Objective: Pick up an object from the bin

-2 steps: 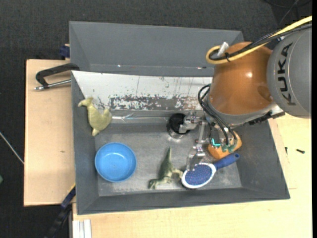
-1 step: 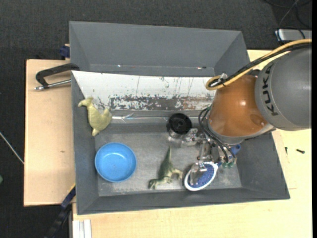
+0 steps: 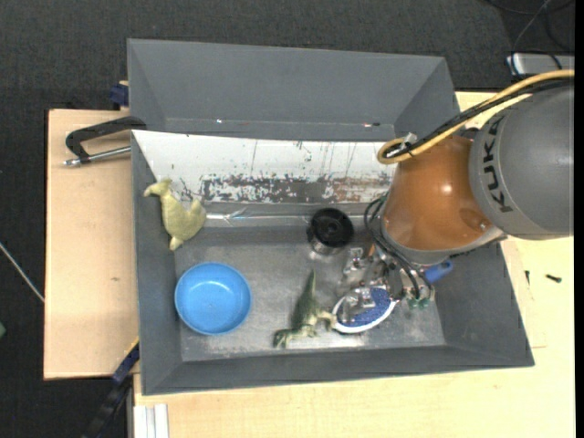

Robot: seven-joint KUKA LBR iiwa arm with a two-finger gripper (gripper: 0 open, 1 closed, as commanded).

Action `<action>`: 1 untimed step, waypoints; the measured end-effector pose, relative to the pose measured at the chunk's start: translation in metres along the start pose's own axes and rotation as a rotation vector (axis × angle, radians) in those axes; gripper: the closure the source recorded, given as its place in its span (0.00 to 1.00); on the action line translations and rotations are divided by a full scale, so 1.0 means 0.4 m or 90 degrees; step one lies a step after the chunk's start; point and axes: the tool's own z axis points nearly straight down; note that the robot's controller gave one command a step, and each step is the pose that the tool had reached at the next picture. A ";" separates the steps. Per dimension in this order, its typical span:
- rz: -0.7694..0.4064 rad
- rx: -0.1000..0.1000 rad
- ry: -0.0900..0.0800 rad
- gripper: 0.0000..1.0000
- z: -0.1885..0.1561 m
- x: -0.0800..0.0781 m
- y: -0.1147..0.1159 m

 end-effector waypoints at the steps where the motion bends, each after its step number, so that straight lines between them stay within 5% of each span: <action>1: -0.015 0.004 -0.014 1.00 -0.239 0.014 -0.009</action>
Offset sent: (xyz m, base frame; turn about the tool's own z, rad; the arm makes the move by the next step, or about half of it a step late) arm -0.0067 -0.0053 0.0905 -0.0246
